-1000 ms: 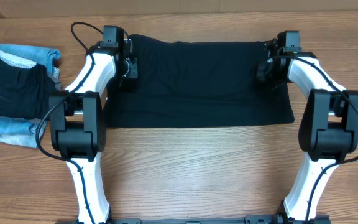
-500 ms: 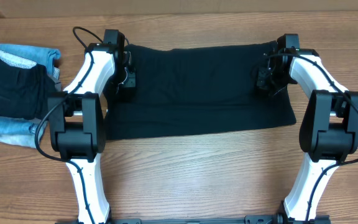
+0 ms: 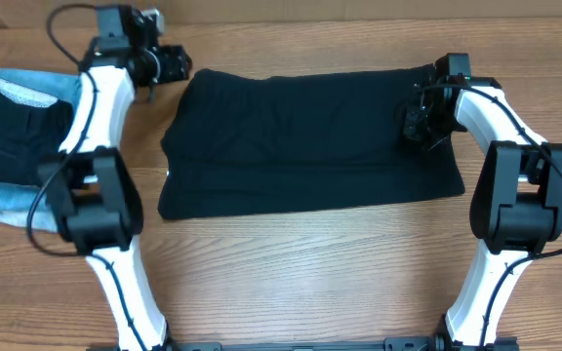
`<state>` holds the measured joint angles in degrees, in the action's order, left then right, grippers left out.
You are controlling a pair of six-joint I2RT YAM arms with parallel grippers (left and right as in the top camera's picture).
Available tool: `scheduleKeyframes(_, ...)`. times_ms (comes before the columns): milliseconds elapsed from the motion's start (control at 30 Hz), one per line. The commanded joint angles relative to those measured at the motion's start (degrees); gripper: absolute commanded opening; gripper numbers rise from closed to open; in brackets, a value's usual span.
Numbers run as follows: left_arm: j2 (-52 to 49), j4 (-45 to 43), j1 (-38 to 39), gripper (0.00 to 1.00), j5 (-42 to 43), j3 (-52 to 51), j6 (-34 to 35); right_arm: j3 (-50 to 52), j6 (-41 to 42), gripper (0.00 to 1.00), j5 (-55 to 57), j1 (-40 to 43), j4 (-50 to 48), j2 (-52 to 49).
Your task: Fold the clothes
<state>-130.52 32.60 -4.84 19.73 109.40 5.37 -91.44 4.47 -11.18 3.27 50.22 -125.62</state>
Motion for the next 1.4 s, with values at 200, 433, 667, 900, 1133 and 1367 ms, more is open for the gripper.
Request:
scheduleKeyframes(200, -8.0, -10.0, 1.5, 0.55, 6.9, -0.1, -13.6, 1.6, 0.2, 0.04, 0.6, -0.2, 0.6, -0.2)
scheduleKeyframes(433, -8.0, -11.0, 2.3, 0.45, 6.7, -0.1, -16.0, 1.6, 0.2, 0.04, 0.6, -0.2, 0.6, -0.2)
scheduleKeyframes(667, -11.1, -11.9, 3.4, 0.57, 1.7, -0.1, -17.2, 1.6, 0.2, 0.04, 0.6, -0.2, 0.7, -0.2)
scheduleKeyframes(900, -11.6, -13.2, 3.4, 0.41, 0.2, 0.9, -17.0, 1.6, 0.2, 0.04, 0.6, -0.2, 0.5, -0.2)
scheduleKeyframes(1133, -11.3, -10.1, 3.4, 0.28, 4.8, 6.6, -15.3, -4.4, -0.3, 0.09, 0.7, 0.0, -8.6, -0.1)
scheduleKeyframes(1367, -11.3, -9.2, 3.4, 0.28, 5.4, 6.8, -15.4, -11.2, -0.3, 0.48, 12.9, 1.9, -18.8, -1.4)
